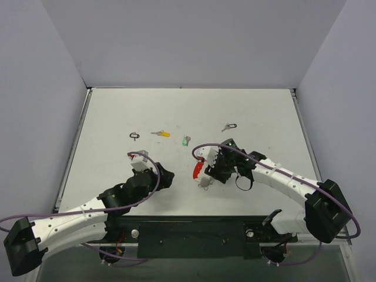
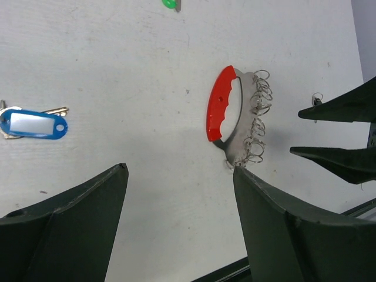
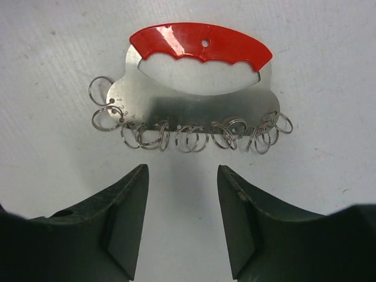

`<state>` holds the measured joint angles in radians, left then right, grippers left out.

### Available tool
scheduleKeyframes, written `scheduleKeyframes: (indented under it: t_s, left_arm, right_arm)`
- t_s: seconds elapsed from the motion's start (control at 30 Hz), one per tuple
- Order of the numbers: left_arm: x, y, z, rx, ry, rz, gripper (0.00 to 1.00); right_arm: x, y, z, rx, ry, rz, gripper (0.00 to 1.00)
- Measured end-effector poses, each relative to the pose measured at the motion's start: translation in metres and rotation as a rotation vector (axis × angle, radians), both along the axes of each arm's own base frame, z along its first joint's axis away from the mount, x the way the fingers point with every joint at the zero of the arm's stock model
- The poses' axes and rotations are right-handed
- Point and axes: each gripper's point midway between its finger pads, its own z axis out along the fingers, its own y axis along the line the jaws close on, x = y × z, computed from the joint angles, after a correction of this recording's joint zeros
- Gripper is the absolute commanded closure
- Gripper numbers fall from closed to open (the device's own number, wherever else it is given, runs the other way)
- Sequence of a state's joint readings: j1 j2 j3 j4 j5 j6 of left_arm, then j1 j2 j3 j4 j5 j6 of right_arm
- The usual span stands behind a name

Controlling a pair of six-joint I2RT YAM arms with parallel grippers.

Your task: Put the keys on the keyring

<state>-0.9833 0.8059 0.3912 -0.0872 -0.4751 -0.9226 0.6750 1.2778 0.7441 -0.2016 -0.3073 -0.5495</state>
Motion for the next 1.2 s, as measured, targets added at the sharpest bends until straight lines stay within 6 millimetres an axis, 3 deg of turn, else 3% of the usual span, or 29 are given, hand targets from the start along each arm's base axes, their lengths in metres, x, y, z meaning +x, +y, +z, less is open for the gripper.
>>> scheduleKeyframes:
  t_s: [0.27,0.53,0.7,1.2]
  left_arm:
    - [-0.012,0.024,-0.017,-0.053,-0.009,0.036,0.18]
    - [-0.012,0.024,-0.019,-0.047,-0.007,0.038,0.18]
    - [-0.012,0.025,-0.027,-0.020,0.011,0.037,0.18]
    - [-0.011,0.023,-0.023,-0.033,0.002,0.036,0.19]
  right_arm:
    - [0.003,-0.003,-0.026,-0.069,0.063,-0.067,0.62]
    - [0.009,0.000,-0.021,-0.086,0.076,-0.092,0.65]
    - [0.003,0.000,-0.029,-0.126,0.114,-0.098,0.65]
    - [0.000,-0.002,-0.040,-0.216,0.147,-0.125,0.69]
